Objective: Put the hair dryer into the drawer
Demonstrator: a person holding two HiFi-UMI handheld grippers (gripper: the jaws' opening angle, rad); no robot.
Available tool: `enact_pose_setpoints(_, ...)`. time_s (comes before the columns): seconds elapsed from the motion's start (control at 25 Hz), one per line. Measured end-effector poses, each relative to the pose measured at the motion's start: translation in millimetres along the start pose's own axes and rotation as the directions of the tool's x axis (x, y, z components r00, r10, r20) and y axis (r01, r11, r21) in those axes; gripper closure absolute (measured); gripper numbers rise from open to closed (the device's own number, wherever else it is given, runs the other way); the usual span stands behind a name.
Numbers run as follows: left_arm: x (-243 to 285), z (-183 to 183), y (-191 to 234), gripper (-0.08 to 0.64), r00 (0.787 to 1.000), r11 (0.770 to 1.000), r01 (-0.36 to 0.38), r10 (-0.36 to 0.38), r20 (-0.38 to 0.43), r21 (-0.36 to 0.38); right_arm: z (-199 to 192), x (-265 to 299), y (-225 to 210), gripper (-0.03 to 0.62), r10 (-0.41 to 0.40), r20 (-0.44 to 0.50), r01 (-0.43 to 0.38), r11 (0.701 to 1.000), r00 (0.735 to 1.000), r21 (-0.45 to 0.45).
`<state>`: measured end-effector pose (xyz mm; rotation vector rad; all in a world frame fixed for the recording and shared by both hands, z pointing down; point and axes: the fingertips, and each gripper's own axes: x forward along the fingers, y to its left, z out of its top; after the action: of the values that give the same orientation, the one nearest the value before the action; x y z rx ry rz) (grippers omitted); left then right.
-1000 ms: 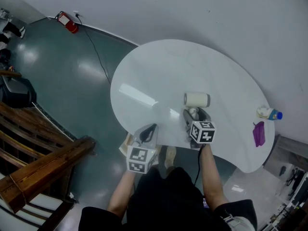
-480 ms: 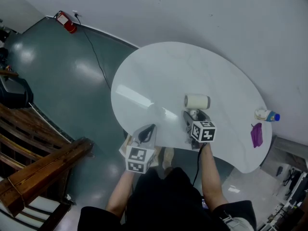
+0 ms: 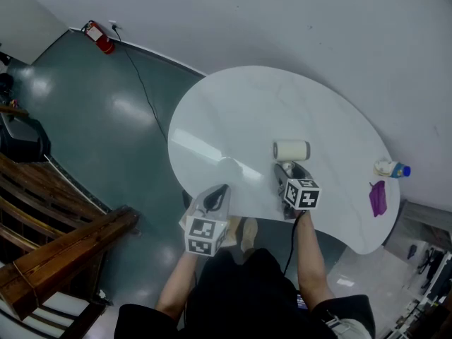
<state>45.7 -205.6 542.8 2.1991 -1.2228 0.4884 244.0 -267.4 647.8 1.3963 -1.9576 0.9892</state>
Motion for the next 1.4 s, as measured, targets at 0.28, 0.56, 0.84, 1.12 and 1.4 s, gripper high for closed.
enact_pose_setpoints(0.28, -13, 3, 4, 0.554, 1.000, 1.000, -0.007, 0.007, 0.021, -0.004, 12, -23, 15, 0.359, 0.022, 0.046, -0.022, 1.000, 0.999, -0.014)
enact_pose_setpoints(0.56, -38, 11, 8, 0.554, 0.997, 1.000, -0.022, 0.022, 0.074, 0.004, 25, -52, 48, 0.359, 0.067, 0.077, -0.062, 0.996, 0.995, -0.062)
enact_pose_setpoints(0.84, -72, 19, 18, 0.554, 0.989, 0.997, -0.077, 0.078, 0.128, -0.010, 36, -77, 100, 0.359, 0.151, 0.107, -0.137, 0.982, 0.983, -0.129)
enact_pose_setpoints(1.12, -102, 16, 19, 0.554, 0.975, 0.988, -0.145, 0.151, 0.161, -0.049, 42, -99, 147, 0.359, 0.253, 0.116, -0.227, 0.953, 0.960, -0.203)
enact_pose_setpoints(1.4, -132, -1, 20, 0.554, 0.950, 0.965, -0.233, 0.252, 0.186, -0.122, 34, -110, 185, 0.359, 0.367, 0.066, -0.334, 0.896, 0.928, -0.293)
